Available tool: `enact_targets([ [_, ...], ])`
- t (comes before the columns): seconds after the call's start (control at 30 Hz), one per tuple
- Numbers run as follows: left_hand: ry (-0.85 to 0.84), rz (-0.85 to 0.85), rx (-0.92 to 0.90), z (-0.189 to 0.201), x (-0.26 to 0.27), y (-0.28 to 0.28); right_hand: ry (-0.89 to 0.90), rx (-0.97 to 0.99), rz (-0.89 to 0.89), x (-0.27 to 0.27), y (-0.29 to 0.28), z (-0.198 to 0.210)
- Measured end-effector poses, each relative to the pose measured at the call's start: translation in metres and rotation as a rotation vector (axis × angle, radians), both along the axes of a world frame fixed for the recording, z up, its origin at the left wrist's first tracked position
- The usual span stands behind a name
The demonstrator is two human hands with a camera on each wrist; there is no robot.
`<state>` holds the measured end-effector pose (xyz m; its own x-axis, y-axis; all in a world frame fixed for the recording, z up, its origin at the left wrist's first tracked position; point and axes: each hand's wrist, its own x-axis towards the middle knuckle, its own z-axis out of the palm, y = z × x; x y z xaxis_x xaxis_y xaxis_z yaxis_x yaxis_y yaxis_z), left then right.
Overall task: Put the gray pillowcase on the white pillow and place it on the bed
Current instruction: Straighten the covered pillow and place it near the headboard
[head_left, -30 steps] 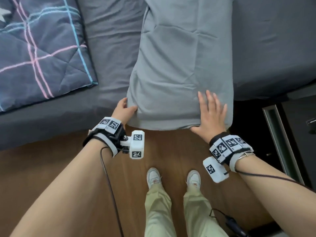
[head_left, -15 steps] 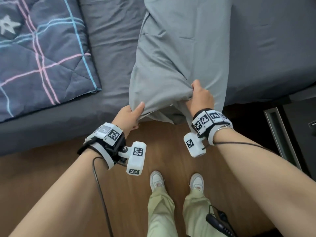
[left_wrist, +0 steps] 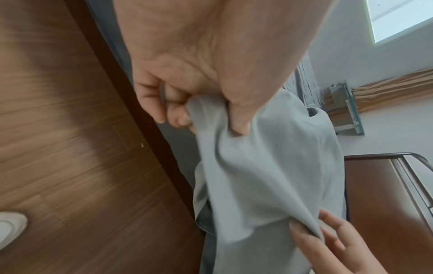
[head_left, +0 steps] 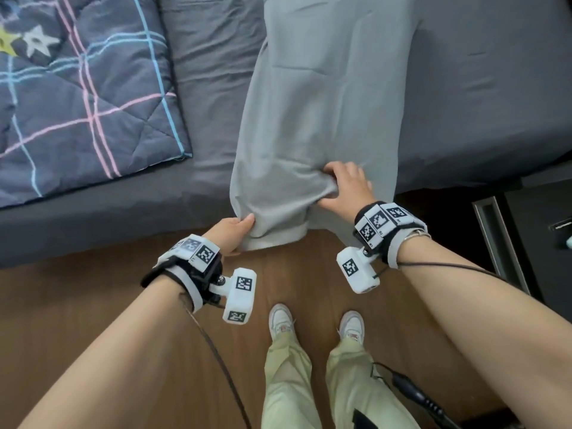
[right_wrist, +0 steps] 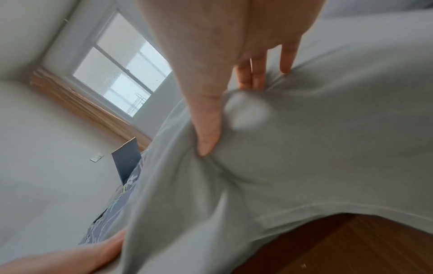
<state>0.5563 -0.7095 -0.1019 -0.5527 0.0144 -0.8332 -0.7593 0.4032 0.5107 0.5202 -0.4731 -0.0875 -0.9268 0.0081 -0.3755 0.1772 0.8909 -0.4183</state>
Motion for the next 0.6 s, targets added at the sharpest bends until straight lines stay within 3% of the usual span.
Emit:
enact_targets([
  [0.13,0.041,0.079,-0.197,-0.008,-0.019,-0.009,0.056,-0.127,-0.042,0.01,0.02,-0.002],
  [0.27,0.179,0.118,-0.426,0.0,-0.051,-0.013,0.169,-0.128,-0.351,0.007,0.043,-0.011],
  [0.37,0.365,0.132,-0.327,0.003,-0.081,-0.009,0.045,-0.222,-0.63,0.003,0.061,-0.022],
  [0.5,0.397,0.003,-0.331,0.0,-0.102,0.002,-0.2,-0.633,-0.928,-0.001,0.073,-0.039],
  [0.6,0.423,0.007,-0.362,-0.008,-0.101,0.006,-0.407,-0.916,-1.058,-0.007,0.071,-0.039],
])
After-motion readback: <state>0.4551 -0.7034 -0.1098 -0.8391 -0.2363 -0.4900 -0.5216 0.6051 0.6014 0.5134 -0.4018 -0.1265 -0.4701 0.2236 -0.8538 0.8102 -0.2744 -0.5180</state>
